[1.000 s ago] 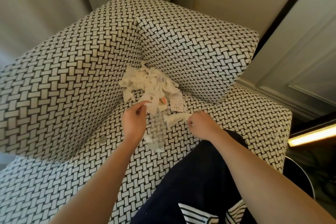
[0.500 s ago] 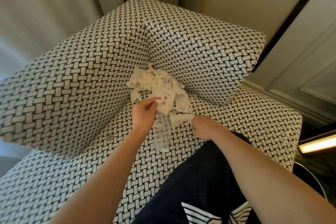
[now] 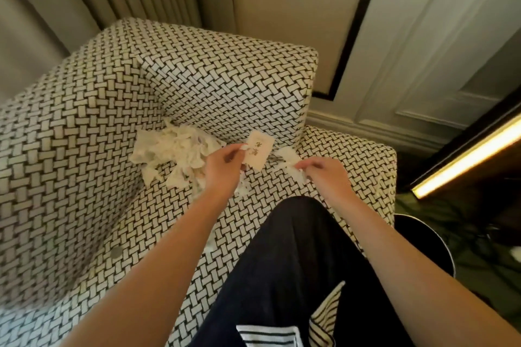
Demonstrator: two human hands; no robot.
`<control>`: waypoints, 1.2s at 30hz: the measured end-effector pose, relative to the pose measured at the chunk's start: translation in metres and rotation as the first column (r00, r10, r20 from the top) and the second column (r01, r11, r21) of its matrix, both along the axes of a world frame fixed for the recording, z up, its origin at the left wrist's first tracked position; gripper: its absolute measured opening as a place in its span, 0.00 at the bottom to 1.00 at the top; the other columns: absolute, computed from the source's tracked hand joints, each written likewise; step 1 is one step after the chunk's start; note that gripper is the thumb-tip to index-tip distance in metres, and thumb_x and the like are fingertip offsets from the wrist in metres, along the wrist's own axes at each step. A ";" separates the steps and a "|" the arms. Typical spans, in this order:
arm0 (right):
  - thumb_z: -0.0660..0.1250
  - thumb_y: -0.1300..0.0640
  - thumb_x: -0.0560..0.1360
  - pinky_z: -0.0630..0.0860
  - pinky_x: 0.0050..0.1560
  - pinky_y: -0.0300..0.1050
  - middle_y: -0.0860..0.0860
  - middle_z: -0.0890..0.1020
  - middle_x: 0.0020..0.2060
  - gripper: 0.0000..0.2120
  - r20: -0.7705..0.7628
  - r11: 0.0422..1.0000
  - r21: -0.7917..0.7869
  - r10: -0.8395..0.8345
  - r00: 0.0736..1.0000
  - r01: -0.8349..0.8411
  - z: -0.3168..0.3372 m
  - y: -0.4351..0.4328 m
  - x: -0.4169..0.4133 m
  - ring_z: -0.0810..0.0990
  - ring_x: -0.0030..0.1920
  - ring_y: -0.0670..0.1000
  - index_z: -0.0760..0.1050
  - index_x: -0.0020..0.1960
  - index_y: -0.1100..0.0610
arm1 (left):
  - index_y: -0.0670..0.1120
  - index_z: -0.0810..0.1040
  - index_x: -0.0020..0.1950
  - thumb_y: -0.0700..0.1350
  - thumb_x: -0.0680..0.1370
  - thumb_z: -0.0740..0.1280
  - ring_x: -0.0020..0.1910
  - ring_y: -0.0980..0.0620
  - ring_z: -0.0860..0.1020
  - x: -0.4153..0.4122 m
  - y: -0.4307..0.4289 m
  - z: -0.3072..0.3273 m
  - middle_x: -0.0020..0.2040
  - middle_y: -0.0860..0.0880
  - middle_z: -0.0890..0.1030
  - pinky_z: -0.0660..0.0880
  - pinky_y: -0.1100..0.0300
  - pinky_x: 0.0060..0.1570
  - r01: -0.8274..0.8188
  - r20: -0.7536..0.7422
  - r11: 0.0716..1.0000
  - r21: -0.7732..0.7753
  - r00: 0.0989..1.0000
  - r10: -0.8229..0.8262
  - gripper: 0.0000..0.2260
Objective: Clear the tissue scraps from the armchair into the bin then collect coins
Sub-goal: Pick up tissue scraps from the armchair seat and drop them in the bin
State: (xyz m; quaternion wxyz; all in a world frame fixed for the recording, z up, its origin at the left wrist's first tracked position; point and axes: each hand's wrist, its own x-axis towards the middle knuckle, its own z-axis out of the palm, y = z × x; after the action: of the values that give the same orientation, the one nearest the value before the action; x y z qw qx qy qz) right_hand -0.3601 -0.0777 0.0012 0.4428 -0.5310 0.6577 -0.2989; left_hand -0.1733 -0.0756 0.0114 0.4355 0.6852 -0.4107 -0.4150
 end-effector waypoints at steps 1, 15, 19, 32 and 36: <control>0.61 0.66 0.75 0.65 0.59 0.39 0.47 0.80 0.55 0.13 0.009 1.000 0.005 -0.015 1.000 0.015 0.001 0.003 -0.012 0.75 0.56 0.45 0.82 0.46 0.54 | 0.49 0.76 0.61 0.41 0.80 0.62 0.37 0.58 0.77 -0.009 -0.004 0.003 0.45 0.53 0.80 0.73 0.68 0.33 0.024 -0.004 1.000 -0.002 1.000 -0.024 0.11; 0.63 0.65 0.75 0.76 0.46 0.40 0.51 0.83 0.49 0.10 0.190 0.865 0.095 -0.502 0.844 0.493 -0.016 0.082 -0.193 0.80 0.52 0.49 0.82 0.43 0.56 | 0.46 0.76 0.63 0.46 0.78 0.66 0.37 0.59 0.77 -0.229 -0.028 0.012 0.48 0.52 0.79 0.71 0.70 0.31 0.433 -0.215 0.893 0.122 0.890 -0.402 0.14; 0.63 0.66 0.73 0.76 0.59 0.52 0.53 0.84 0.47 0.13 0.147 0.793 0.184 -0.607 0.781 0.581 -0.042 0.108 -0.229 0.80 0.53 0.54 0.83 0.38 0.54 | 0.45 0.75 0.63 0.45 0.78 0.66 0.39 0.57 0.77 -0.285 -0.013 -0.002 0.45 0.52 0.78 0.71 0.70 0.31 0.521 -0.315 0.821 0.234 0.839 -0.443 0.14; 0.61 0.67 0.71 0.75 0.59 0.49 0.50 0.82 0.50 0.15 0.122 0.709 0.327 -0.687 0.716 0.625 -0.077 0.146 -0.273 0.77 0.56 0.51 0.84 0.39 0.54 | 0.41 0.76 0.61 0.42 0.78 0.65 0.44 0.53 0.74 -0.356 0.014 -0.056 0.59 0.44 0.79 0.71 0.62 0.39 0.610 -0.381 0.557 0.564 0.790 -0.479 0.12; 0.62 0.66 0.71 0.75 0.60 0.52 0.52 0.82 0.50 0.14 0.118 0.687 0.372 -0.702 0.702 0.624 -0.086 0.144 -0.275 0.78 0.55 0.54 0.84 0.38 0.53 | 0.45 0.76 0.55 0.42 0.78 0.63 0.51 0.50 0.72 -0.358 0.016 -0.057 0.60 0.44 0.75 0.68 0.61 0.41 0.642 -0.370 0.486 0.593 0.753 -0.545 0.07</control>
State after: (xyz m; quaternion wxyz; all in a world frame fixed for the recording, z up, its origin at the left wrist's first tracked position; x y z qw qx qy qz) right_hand -0.6350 0.0664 -0.0849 0.4588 -0.1373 0.7818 -0.3992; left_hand -0.5314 -0.0595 -0.0456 0.0038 0.5814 -0.4068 -0.7046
